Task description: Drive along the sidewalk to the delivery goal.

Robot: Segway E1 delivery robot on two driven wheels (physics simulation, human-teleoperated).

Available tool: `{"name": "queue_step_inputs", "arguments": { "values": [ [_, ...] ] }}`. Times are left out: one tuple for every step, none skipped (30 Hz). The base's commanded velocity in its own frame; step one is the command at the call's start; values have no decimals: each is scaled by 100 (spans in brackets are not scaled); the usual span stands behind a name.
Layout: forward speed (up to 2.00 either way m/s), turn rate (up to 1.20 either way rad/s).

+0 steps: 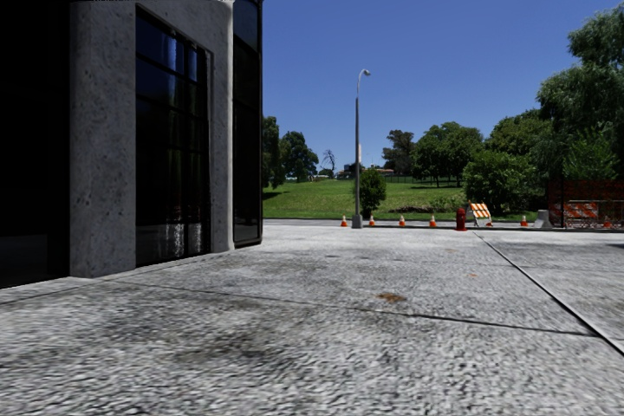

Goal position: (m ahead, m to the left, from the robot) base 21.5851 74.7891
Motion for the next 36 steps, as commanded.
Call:
{"name": "queue_step_inputs", "arguments": {
  "values": [
    [200,0],
    [200,0],
    [200,0],
    [200,0],
    [200,0],
    [200,0],
    [200,0],
    [200,0],
    [200,0],
    [200,0],
    [200,0],
    [200,0],
    [200,0],
    [200,0],
    [200,0],
    [200,0],
    [200,0],
    [200,0],
    [200,0],
    [200,0],
    [200,0],
    [200,0],
    [200,0],
    [200,0],
    [200,0],
    [200,0],
    [200,0],
    [200,0],
    [200,0],
    [200,0],
    [200,0],
    [200,0],
    [200,0],
    [200,0],
    [200,0],
    [200,0]
  ]
}}
